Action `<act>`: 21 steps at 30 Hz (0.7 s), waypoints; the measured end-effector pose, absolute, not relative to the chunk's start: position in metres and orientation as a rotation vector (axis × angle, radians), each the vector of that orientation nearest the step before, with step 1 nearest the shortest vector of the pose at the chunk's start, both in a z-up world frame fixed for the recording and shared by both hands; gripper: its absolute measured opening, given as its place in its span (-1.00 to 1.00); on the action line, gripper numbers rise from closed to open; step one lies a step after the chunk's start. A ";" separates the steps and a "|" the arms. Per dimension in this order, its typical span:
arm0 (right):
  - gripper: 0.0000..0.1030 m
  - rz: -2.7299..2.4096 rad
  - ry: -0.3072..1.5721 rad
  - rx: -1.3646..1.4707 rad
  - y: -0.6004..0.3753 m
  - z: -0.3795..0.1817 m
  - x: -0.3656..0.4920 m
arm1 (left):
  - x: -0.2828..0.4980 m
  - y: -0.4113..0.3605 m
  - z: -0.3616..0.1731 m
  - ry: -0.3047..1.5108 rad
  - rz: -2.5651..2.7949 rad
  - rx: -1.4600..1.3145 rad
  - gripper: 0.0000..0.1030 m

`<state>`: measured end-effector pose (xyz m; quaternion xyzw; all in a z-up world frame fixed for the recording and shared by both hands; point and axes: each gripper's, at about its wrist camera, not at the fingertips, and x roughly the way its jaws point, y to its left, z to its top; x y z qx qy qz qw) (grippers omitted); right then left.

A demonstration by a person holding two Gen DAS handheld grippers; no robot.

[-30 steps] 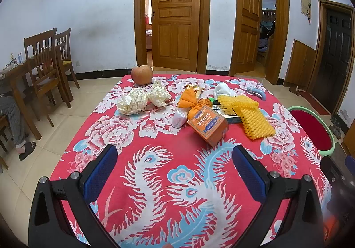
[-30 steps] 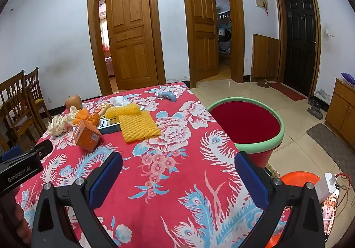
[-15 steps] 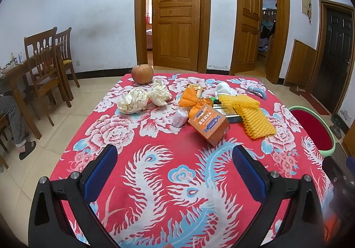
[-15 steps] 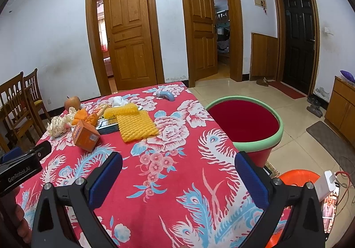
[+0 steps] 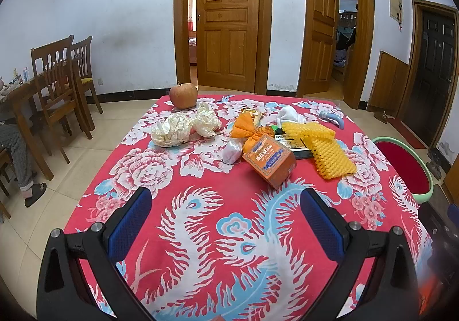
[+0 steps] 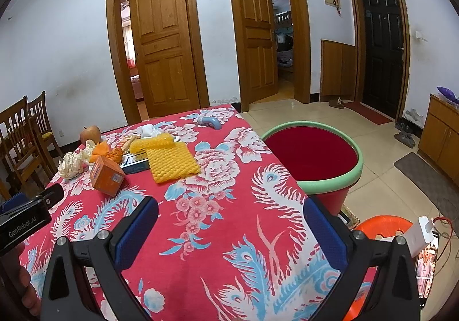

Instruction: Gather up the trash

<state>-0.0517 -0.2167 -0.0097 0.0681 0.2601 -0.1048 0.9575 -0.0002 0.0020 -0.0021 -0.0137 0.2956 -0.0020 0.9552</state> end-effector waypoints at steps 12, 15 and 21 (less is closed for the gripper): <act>1.00 -0.212 0.526 0.138 -0.216 -0.010 -0.051 | 0.000 0.001 -0.003 0.601 -0.003 -0.028 0.97; 1.00 -0.212 0.526 0.139 -0.217 -0.010 -0.051 | 0.000 0.002 -0.002 0.600 -0.004 -0.028 0.97; 1.00 -0.213 0.527 0.142 -0.217 -0.010 -0.051 | 0.000 0.002 -0.003 0.601 -0.004 -0.028 0.97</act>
